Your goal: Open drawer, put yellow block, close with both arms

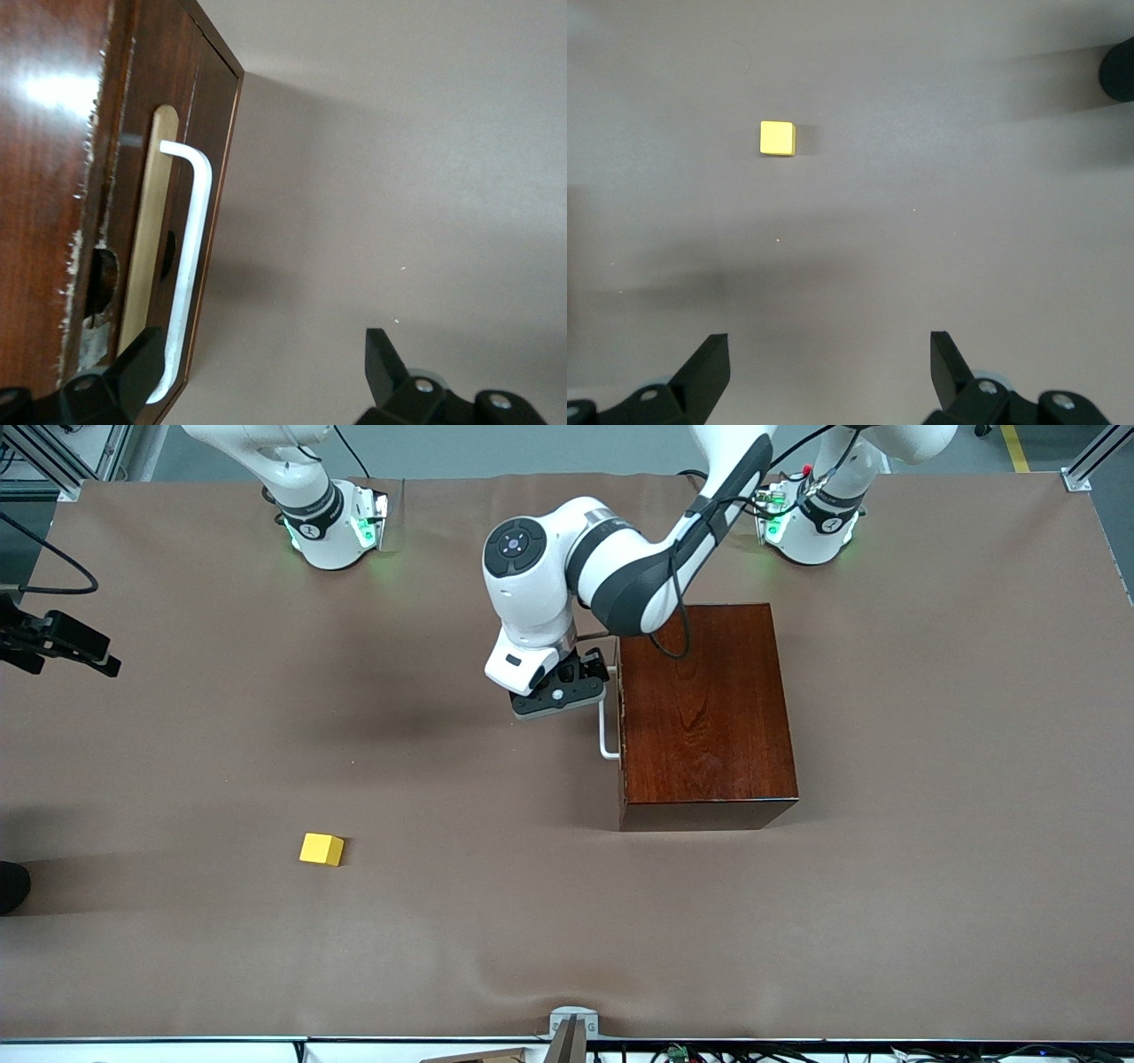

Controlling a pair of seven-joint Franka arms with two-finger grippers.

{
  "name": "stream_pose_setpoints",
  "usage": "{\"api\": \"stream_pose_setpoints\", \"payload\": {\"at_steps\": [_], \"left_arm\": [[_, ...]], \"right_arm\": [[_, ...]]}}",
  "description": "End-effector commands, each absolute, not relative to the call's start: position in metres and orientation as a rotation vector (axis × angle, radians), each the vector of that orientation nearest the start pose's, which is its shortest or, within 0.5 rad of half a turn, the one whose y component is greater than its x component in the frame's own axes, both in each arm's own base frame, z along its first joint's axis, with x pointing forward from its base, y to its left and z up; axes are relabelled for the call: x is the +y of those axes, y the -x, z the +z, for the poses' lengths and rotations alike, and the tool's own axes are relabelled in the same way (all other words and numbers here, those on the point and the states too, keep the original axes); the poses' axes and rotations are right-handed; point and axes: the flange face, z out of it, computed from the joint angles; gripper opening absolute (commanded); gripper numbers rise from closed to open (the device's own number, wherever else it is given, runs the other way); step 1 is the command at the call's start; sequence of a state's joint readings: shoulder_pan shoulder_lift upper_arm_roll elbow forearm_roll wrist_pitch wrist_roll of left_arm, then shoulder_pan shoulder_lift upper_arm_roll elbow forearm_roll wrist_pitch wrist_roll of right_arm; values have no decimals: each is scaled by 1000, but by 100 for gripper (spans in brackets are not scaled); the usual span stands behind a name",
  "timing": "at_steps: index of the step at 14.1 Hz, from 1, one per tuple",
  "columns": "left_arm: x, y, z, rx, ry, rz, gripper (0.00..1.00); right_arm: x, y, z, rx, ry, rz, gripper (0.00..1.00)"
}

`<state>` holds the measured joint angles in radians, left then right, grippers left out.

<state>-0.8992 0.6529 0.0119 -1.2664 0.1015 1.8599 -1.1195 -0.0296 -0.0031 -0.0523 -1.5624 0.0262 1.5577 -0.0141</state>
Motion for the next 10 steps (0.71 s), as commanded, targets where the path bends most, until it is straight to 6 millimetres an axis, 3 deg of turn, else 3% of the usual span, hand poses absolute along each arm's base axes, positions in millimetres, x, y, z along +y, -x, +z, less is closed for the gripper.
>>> {"api": "stream_pose_setpoints", "payload": {"at_steps": [1,6,10], "left_arm": [[-564,-469,360,-272,2989,-132,100],[-561,-472,349,-171,2964,-140,100],[-555,-476,333,-127,2973,-33,100]], "right_arm": [[-44,-549,634,100,3120,1,100],[-43,-549,634,97,3118,-2,100],[-44,-549,634,100,3118,-2,100]]}}
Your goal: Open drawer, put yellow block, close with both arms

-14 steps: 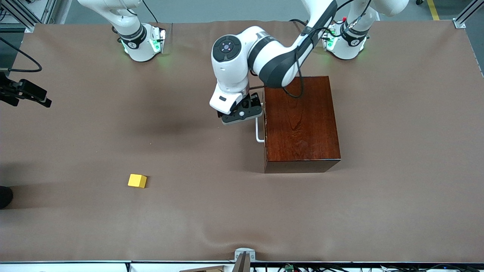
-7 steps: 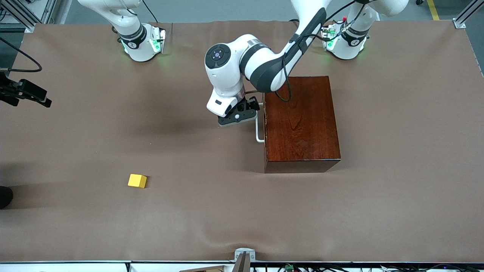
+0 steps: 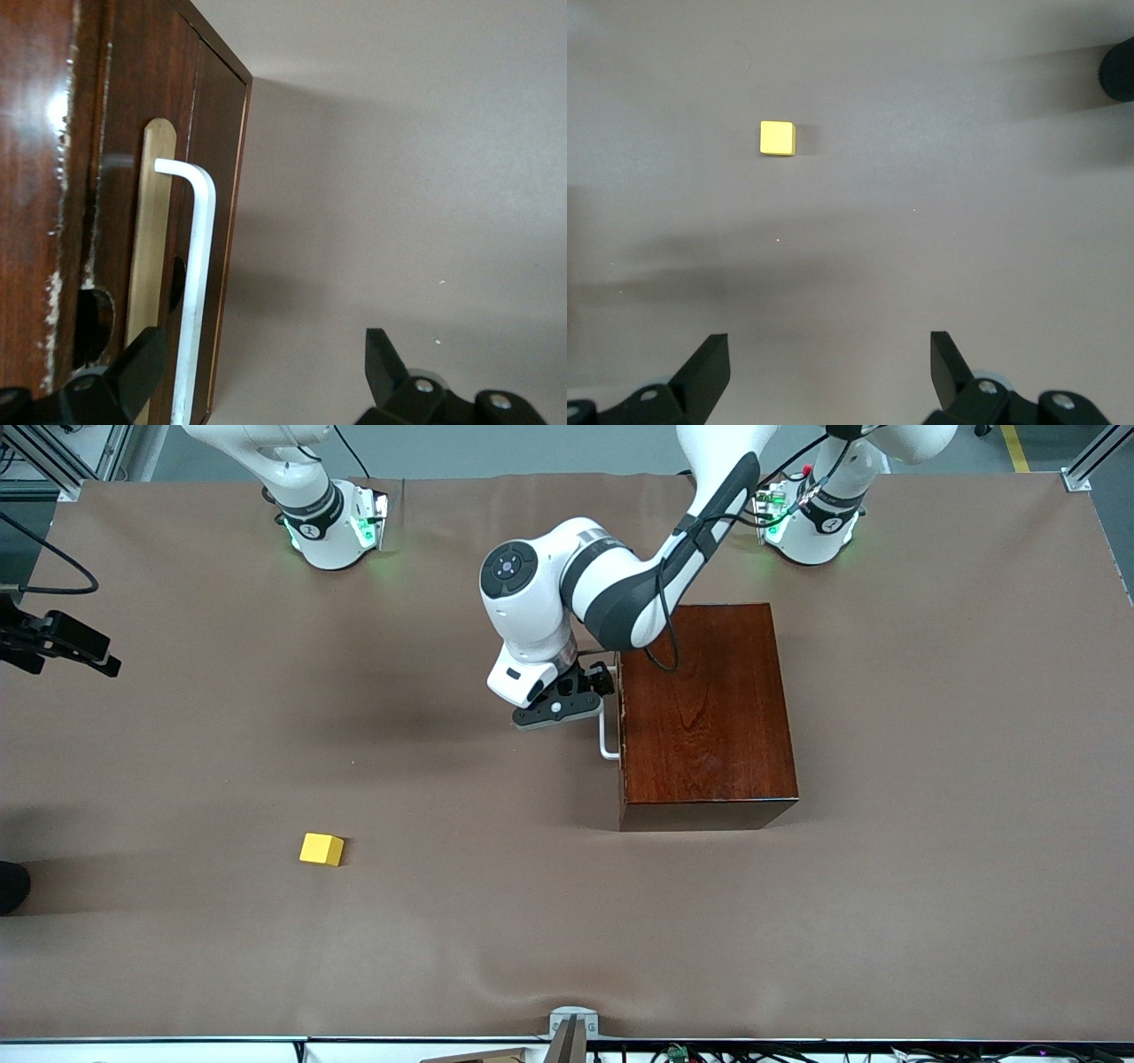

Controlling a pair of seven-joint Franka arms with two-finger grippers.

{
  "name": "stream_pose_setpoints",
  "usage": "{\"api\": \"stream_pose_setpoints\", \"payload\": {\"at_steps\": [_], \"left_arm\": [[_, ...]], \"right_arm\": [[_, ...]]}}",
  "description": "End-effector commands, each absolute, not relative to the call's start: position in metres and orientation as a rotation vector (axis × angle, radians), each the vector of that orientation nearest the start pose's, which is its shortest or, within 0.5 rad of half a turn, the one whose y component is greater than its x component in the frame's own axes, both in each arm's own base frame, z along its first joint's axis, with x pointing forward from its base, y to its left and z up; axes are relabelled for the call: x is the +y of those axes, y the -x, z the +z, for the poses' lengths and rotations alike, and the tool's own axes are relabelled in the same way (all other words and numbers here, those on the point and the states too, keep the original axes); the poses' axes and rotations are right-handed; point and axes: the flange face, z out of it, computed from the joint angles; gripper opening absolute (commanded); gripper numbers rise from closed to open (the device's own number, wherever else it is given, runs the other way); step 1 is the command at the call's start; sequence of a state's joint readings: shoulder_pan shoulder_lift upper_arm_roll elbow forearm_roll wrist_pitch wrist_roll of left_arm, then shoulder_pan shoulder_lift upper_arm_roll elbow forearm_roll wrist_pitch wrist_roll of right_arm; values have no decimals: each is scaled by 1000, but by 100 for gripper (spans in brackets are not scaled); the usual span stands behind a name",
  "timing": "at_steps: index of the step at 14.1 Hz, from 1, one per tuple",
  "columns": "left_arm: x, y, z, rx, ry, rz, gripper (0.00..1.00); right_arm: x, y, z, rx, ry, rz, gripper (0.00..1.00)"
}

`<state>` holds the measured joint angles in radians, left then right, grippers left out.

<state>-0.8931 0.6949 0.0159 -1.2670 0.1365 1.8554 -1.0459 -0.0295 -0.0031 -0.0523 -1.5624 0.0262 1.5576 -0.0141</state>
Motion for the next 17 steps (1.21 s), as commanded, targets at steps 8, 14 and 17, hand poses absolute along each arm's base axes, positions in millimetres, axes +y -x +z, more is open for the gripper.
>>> {"api": "stream_pose_setpoints", "payload": {"at_steps": [8,14,17], "left_arm": [[-551,-477,309,-90,2937,13,100],[-550,-475,296,-89,2921,36,100],[-551,-473,285,-94,2911,45,100]], "right_arm": [[-43,-549,634,97,3118,1,100],[-44,-549,634,100,3118,-2,100],[-43,-549,634,97,3118,1,100]]}}
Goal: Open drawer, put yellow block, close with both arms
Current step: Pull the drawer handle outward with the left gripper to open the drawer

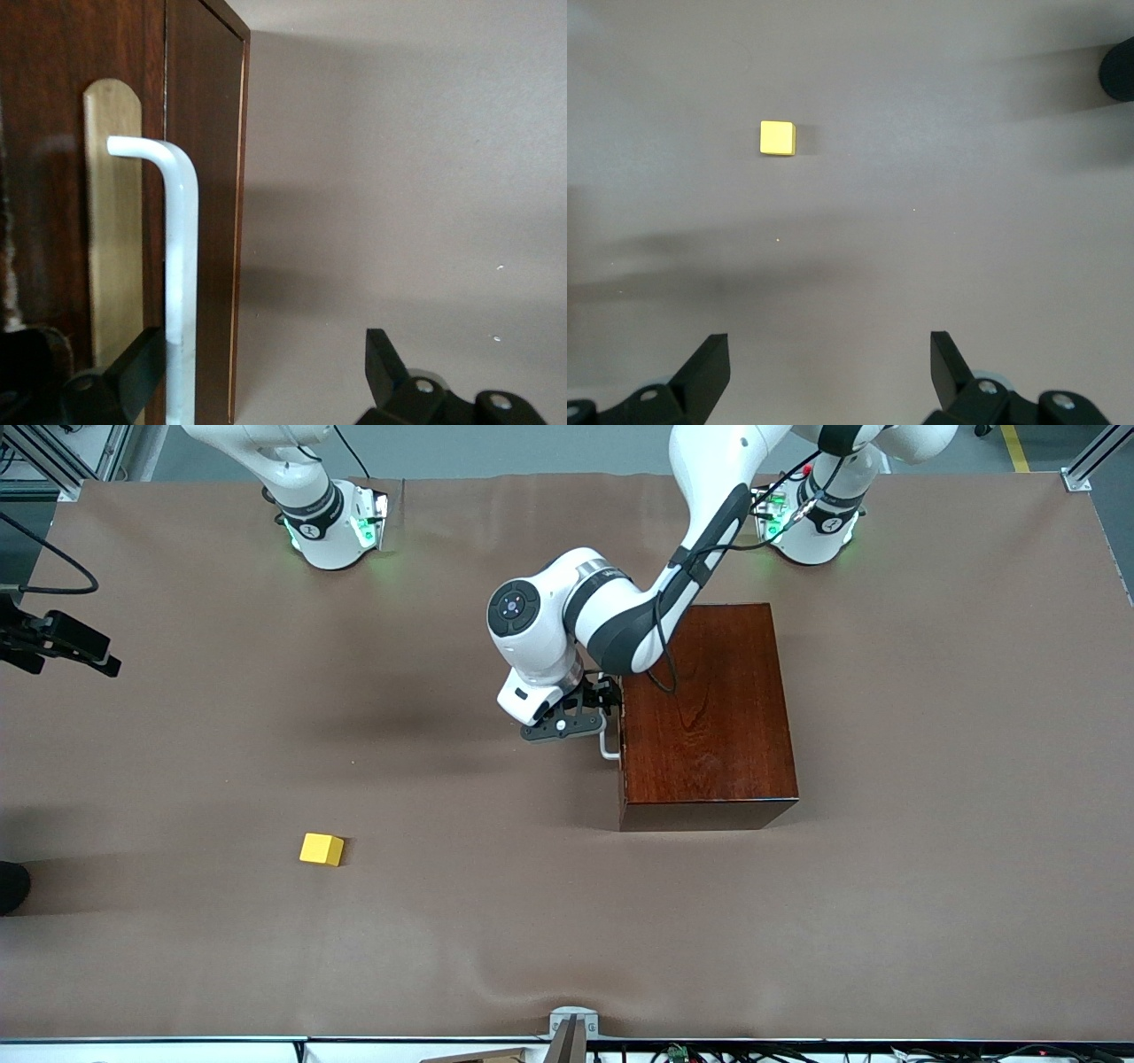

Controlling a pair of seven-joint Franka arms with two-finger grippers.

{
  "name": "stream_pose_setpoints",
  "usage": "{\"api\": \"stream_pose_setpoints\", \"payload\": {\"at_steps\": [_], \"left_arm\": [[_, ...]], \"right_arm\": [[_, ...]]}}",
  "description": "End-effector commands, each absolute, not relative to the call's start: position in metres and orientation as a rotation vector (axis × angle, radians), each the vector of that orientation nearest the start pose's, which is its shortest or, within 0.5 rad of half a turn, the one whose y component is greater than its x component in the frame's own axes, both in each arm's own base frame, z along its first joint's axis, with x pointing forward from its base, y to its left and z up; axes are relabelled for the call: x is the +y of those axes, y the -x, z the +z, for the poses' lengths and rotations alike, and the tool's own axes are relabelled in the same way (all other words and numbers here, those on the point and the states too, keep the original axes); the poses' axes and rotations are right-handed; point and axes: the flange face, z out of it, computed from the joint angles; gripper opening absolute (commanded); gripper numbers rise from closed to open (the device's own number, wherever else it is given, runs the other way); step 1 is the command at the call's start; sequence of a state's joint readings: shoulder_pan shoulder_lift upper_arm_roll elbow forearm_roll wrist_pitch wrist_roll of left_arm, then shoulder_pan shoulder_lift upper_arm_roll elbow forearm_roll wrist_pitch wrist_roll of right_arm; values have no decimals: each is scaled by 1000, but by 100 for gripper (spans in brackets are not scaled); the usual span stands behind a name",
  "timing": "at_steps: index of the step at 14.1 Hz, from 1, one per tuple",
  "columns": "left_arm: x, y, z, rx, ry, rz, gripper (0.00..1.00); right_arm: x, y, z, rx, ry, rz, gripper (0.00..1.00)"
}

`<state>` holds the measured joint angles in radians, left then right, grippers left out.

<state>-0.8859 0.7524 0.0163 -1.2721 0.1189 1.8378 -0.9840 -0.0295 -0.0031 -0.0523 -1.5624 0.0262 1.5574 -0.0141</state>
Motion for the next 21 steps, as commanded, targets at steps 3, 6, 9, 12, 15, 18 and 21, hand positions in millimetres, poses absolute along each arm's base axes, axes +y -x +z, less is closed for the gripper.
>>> {"api": "stream_pose_setpoints", "payload": {"at_steps": [3,6,9,12,15,18,21], "left_arm": [[-554,-472,285,-93,2916,43,100],[-559,-469,287,-128,2928,34,100],[-562,-466,289,-155,2949,59,100],[-566,-469,291,-178,2981,26,100],[-571,-468,293,-178,3006,8,100],[-577,-469,297,-197,3045,-26,100],[-584,-465,298,-184,3069,-48,100]], "right_arm": [[-44,-549,634,100,3118,1,100],[-44,-549,634,100,3118,-2,100],[-43,-549,634,97,3118,1,100],[-43,-549,634,97,3118,-2,100],[-43,-549,634,97,3118,1,100],[-44,-549,634,100,3118,1,100],[-43,-549,634,97,3118,1,100]]}}
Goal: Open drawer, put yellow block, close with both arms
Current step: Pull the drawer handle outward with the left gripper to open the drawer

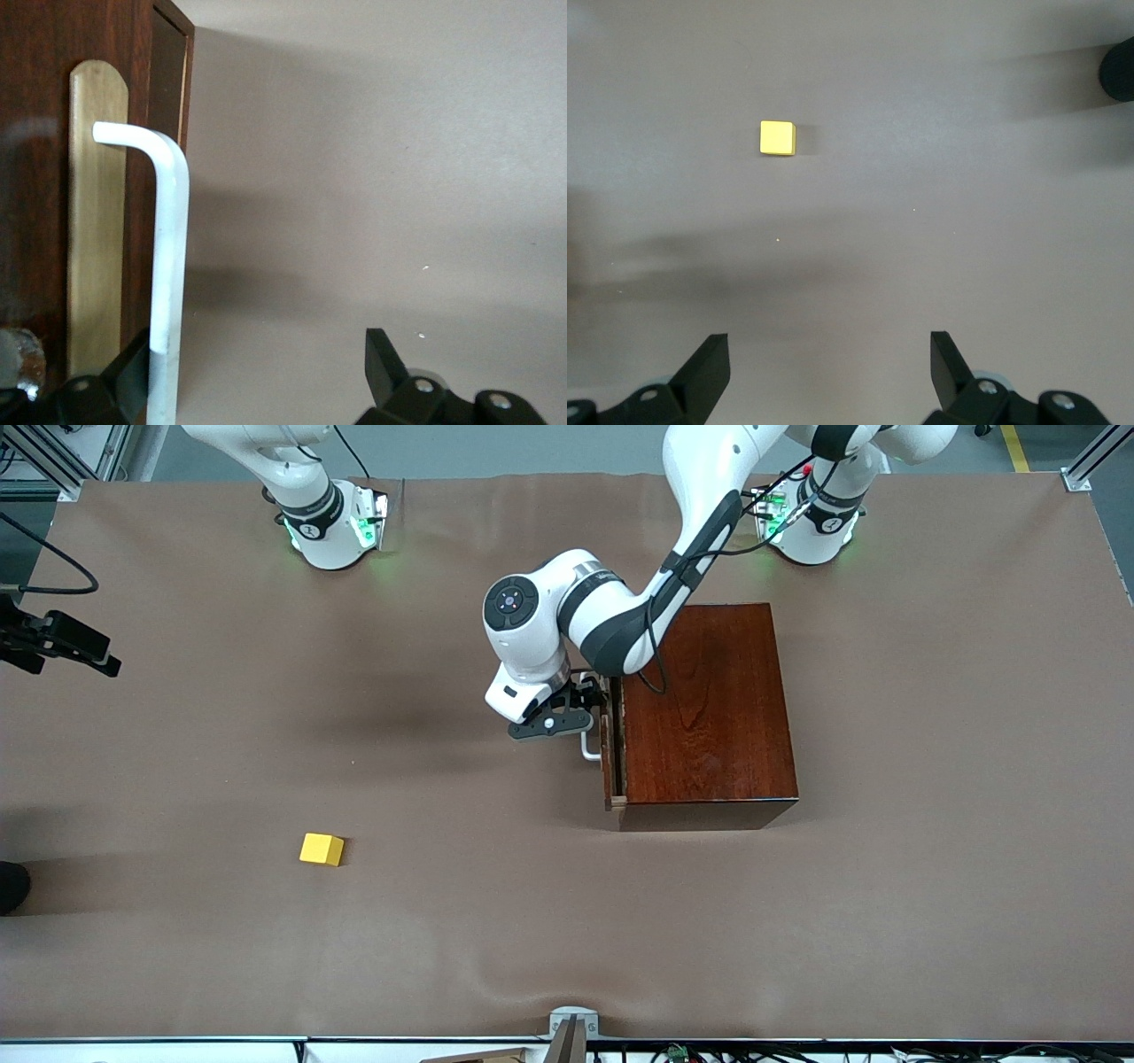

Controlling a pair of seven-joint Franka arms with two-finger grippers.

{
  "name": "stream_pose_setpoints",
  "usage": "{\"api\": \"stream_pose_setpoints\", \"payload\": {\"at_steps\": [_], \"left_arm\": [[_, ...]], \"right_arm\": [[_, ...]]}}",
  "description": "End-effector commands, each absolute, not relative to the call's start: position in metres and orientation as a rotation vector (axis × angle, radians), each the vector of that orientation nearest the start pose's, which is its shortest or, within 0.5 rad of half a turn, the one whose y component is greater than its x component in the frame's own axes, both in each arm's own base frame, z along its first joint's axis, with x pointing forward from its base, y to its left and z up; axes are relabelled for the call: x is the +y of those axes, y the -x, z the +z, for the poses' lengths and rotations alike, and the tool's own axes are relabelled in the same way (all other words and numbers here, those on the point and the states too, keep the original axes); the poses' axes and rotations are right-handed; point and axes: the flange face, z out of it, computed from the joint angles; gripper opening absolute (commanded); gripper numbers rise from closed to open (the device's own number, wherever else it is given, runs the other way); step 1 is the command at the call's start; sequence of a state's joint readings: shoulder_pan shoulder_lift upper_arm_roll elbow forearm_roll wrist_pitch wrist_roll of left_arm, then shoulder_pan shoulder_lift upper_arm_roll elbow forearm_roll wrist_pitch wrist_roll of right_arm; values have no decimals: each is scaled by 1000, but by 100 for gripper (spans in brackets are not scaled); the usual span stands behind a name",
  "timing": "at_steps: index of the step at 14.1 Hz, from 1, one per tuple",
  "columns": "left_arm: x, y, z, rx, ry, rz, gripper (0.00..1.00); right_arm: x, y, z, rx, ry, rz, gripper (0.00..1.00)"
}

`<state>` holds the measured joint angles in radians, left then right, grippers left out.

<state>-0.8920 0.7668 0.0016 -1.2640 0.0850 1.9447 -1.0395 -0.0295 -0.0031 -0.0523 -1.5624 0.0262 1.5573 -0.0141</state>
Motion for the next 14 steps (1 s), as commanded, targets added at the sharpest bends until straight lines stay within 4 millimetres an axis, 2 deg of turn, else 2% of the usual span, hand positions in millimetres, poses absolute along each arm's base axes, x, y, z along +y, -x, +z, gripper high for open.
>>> {"api": "stream_pose_setpoints", "payload": {"at_steps": [1,7,14], "left_arm": [[-586,-465,299,-182,3081,-61,100],[-597,-465,301,-160,3148,-117,100],[-618,-455,297,-197,3266,-101,100]], "right_arm": [[-43,-549,634,97,3118,1,100],[-44,-549,634,100,3118,1,100],[-43,-549,634,97,3118,1,100]]}}
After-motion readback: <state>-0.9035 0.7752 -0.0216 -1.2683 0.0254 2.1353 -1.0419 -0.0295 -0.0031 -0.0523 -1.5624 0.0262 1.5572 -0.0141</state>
